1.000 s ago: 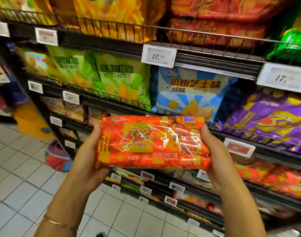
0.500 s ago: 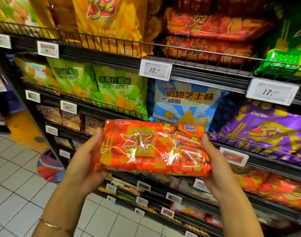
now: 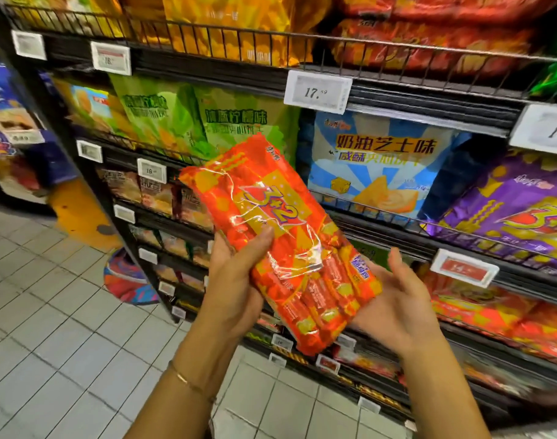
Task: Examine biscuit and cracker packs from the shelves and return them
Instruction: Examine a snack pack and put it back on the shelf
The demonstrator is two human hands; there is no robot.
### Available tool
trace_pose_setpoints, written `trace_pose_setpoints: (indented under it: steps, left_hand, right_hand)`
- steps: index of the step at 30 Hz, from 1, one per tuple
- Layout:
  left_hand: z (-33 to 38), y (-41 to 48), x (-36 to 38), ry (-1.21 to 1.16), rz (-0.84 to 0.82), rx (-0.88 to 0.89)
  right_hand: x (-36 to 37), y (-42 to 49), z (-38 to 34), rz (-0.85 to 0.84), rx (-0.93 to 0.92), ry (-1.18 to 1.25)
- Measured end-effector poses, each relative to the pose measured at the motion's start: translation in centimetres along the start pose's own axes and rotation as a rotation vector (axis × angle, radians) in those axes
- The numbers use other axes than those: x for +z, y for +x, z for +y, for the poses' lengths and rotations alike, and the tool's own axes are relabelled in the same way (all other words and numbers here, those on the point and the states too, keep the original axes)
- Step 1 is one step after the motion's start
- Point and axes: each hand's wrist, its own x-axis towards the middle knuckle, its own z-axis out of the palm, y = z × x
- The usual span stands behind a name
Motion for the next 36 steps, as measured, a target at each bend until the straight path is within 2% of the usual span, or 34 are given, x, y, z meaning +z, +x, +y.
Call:
trace_pose_setpoints:
  steps: [3,6,9,15,18,19,20,21,24,26,28,29,32,36]
  left_hand:
    - [0.1,0.0,-0.6,0.007,-0.025,-0.115]
    - [-0.4,-0.2,-0.7,0.007,-0.032,-0.237]
    - [-0.9,-0.3,-0.8,0.029,-0.001,-0.3]
    - [0.1,-0.7,-0.2,0.095,0.044,-0.425]
    - [0.8,0.5,0.8,0.179,0.036,-0.429]
    - [1.3,0.2,-0.3,0.094,-0.049,-0.375]
    - [1.5,0.8,-0.8,0.031,-0.028,-0.313]
    - [1.8,0.8,-1.1,0.068,0.007,-0.261]
    - [0.7,0.7,-0.2,0.445,-0.011,-0.279]
    - [-0.1,0.4,0.1,0.493,0.029,-0.289]
    - [-0.9,0.6,-0.8,0.671,0.059,-0.067]
    - [-1.7,0.8,-1.2,0.77,0.084,-0.024]
    - [-2.5,1.0,-1.0,0.931,0.154,-0.04]
    - [-2.5,1.7,-1.2,0.798,0.137,-0.182]
  right_hand:
    - [0.5,0.4,-0.4,0.014,-0.016,-0.159]
    - [1.5,0.8,-0.2,-0.02,-0.034,-0.195]
    - [1.7,1.0,0.0,0.024,-0.038,-0.257]
    - [1.3,0.9,0.2,0.021,-0.05,-0.228]
    - [1.1,0.6,0.0,-0.084,-0.052,-0.308]
    - [1.0,0.7,0.0,-0.093,-0.057,-0.342]
    - [1.0,0.9,-0.2,-0.081,-0.068,-0.371]
    - [1.1,1.3,-0.3,-0.048,-0.087,-0.396]
    - [1.1,2.4,-0.2,0.053,-0.095,-0.402]
    - [0.2,2.2,0.5,0.048,-0.067,-0.269]
    - [-0.2,1.3,1.0,0.052,-0.062,-0.165]
    - [-0.3,0.9,1.1,0.061,-0.043,-0.135]
    - [-0.9,1.0,0.9,0.119,0.033,-0.125]
    - [-0.8,0.9,0.4,0.08,0.029,-0.206]
